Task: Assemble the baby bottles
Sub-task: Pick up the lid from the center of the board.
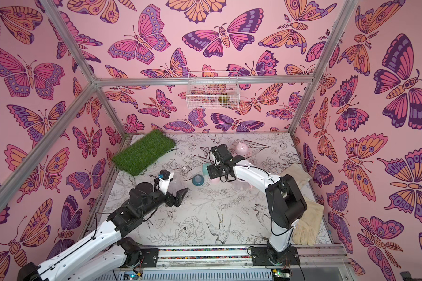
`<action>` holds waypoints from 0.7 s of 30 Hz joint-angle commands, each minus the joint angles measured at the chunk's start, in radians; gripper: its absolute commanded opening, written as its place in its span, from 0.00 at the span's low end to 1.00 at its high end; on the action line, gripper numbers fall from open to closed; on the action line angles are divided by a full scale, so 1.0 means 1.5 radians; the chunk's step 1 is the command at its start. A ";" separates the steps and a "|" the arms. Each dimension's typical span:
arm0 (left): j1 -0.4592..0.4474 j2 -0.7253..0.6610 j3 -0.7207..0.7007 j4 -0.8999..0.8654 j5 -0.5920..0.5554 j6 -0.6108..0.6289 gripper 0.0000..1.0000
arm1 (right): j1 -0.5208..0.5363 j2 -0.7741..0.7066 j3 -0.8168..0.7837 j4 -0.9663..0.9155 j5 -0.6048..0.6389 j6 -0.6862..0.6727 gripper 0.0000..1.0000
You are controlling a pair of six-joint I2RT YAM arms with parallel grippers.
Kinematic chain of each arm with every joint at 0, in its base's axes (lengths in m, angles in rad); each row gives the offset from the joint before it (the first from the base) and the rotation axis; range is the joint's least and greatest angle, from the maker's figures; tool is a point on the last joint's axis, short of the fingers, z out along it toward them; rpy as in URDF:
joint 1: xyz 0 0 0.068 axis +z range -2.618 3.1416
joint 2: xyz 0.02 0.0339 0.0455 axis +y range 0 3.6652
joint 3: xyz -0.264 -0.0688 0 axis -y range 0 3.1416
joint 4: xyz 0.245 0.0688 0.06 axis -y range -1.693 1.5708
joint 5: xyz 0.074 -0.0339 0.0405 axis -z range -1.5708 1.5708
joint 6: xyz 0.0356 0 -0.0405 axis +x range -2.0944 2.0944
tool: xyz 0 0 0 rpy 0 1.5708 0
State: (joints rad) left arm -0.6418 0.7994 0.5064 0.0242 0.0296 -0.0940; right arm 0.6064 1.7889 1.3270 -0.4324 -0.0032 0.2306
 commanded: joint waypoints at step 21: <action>-0.001 0.015 0.008 -0.005 -0.008 0.022 1.00 | 0.012 0.129 0.058 -0.017 0.023 -0.031 0.79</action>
State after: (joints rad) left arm -0.6418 0.8192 0.5064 0.0231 0.0284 -0.0776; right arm 0.6189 1.9572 1.3979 -0.4656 0.0185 0.2016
